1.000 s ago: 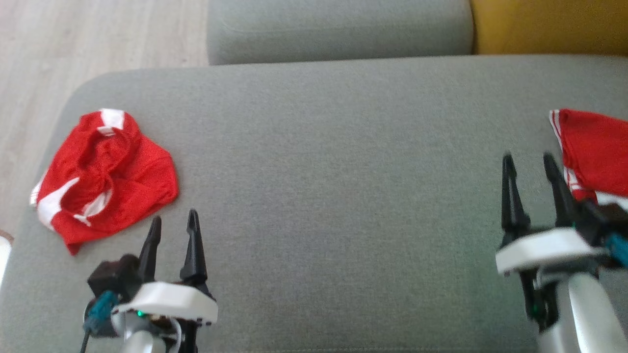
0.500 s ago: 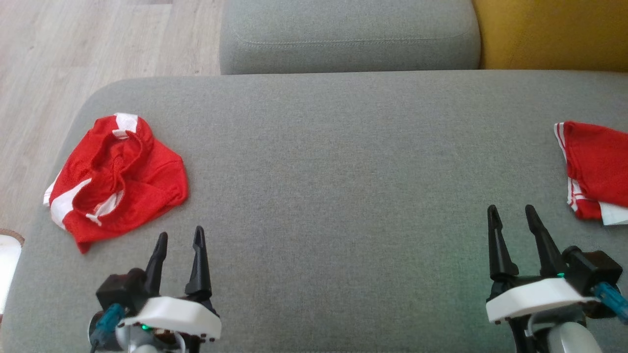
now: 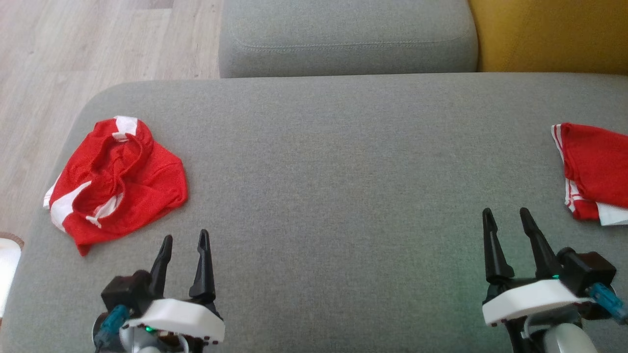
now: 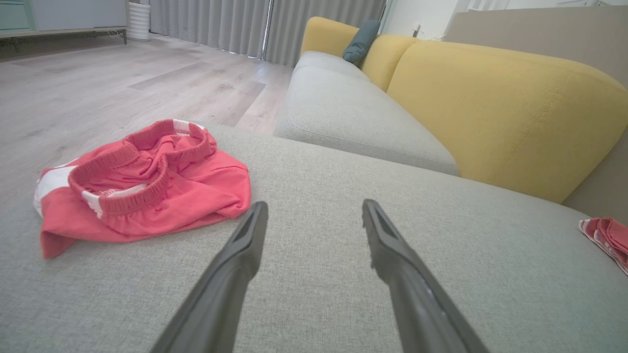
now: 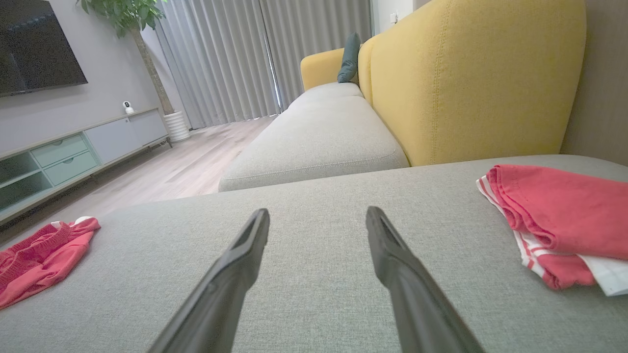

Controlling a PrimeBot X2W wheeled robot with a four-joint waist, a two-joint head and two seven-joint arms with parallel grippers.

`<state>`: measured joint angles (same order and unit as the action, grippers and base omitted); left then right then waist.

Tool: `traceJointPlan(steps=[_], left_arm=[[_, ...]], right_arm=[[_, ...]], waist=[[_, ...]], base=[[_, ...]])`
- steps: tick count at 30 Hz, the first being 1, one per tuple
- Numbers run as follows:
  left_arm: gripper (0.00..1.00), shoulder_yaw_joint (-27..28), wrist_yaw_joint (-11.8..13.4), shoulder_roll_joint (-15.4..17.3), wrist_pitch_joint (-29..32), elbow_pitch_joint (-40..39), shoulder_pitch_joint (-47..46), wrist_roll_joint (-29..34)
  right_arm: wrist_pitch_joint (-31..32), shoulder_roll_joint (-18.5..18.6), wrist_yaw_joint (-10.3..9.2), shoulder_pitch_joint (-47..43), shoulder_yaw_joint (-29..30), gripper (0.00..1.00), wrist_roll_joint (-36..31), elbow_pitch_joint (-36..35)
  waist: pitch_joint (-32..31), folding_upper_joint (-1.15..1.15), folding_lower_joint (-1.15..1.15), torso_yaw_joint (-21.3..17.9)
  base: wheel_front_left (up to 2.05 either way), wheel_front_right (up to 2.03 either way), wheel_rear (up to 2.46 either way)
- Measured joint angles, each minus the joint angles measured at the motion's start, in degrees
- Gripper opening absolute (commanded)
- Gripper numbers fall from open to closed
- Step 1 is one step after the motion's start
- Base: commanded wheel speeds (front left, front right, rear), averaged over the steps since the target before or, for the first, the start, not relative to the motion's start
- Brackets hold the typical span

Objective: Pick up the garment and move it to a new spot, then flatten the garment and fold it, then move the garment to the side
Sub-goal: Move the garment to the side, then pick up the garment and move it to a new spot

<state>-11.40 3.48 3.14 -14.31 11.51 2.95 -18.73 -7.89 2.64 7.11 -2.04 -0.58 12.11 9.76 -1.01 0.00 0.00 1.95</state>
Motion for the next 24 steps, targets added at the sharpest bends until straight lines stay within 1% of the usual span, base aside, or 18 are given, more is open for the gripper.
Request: traceJointPlan(steps=[9,13,17,18,24], left_arm=[[1.0,-0.11,-0.01,-0.01,0.0,0.0,0.01,0.0],[1.0,-0.11,-0.02,-0.03,0.0,-0.01,0.01,0.0],[1.0,0.05,-0.01,-0.08,0.0,-0.09,-0.01,0.0],[1.0,0.05,-0.01,-0.08,0.0,-0.09,-0.01,0.0],[1.0,0.57,-0.48,-0.11,0.0,-0.3,-0.04,0.59]], right_arm=[[0.03,0.0,0.0,-0.01,0.0,1.0,-0.01,-0.15],[0.09,0.0,0.0,-0.04,-0.03,1.0,-0.02,-0.62],[0.1,0.0,0.0,-0.08,-0.13,1.0,-0.01,-1.1],[0.1,0.0,0.0,-0.08,-0.13,1.0,-0.01,-1.1],[0.05,-0.01,0.0,-0.53,-0.51,1.0,0.01,-1.55]], waist=[[0.01,0.0,0.0,0.06],[0.0,0.0,0.0,0.9],[-0.06,0.0,0.0,2.99],[-0.06,0.0,0.0,2.99],[-0.09,0.0,0.0,8.47]], base=[[0.0,0.0,0.0],[0.0,0.0,0.0],[0.0,0.0,0.0],[0.0,0.0,0.0],[0.0,0.0,0.0]])
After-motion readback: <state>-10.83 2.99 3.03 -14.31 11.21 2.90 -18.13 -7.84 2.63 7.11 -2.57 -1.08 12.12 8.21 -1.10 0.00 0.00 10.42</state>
